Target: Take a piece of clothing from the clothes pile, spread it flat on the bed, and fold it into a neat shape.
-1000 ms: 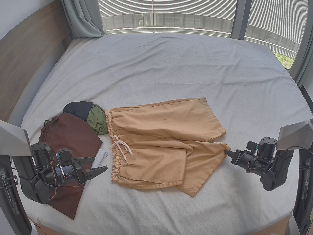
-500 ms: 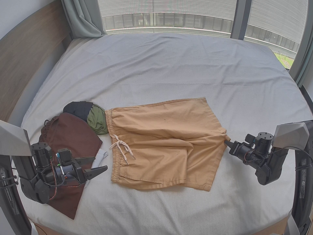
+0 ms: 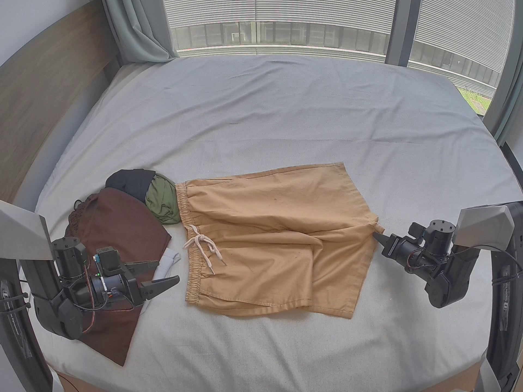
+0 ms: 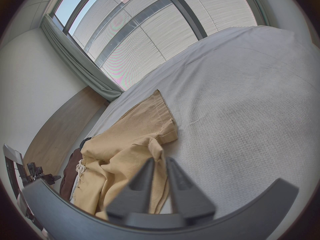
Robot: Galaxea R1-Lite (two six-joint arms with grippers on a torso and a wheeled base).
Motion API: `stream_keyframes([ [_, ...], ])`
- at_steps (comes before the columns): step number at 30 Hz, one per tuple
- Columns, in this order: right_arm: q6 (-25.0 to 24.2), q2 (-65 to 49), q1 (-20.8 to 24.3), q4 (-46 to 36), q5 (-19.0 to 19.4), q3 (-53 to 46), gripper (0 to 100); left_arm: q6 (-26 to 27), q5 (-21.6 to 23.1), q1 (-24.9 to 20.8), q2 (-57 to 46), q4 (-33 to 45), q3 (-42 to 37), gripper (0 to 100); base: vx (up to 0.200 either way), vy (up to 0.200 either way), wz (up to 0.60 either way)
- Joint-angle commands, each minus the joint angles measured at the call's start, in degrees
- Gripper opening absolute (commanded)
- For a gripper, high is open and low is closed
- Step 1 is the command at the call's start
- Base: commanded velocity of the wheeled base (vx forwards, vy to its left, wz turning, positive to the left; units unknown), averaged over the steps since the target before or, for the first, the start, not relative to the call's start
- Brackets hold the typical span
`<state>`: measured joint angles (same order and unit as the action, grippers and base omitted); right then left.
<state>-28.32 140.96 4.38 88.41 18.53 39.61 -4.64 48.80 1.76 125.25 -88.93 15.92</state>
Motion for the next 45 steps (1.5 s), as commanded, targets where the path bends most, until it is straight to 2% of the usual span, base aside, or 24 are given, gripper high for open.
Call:
stream_keyframes([
  [1,0.02,-0.51,0.19,0.01,0.10,-0.58,100,-0.01,-0.02,0.00,0.09,-0.01,0.08,100,0.000,0.000,0.00],
  [6,2.57,-2.97,0.28,-0.08,0.81,-4.89,100,-0.01,-0.02,0.00,0.09,-0.01,0.16,100,0.000,0.000,0.00],
  [11,5.99,-5.78,0.37,-0.08,4.06,-11.04,100,0.07,-0.02,0.00,0.09,-0.01,0.34,100,0.000,0.000,0.00],
  [15,6.79,-7.45,0.63,-0.16,6.08,-14.12,100,0.07,-0.02,0.00,0.17,-0.01,0.43,100,0.000,0.000,0.00],
  [26,6.87,-8.95,2.57,-0.16,6.52,-19.04,100,0.07,-0.02,0.00,0.17,-0.01,0.34,100,0.000,0.000,0.00],
  [45,6.79,-6.31,6.17,-0.16,6.61,-21.33,100,0.16,-0.02,0.00,0.53,-0.01,0.08,100,0.000,0.000,0.00],
])
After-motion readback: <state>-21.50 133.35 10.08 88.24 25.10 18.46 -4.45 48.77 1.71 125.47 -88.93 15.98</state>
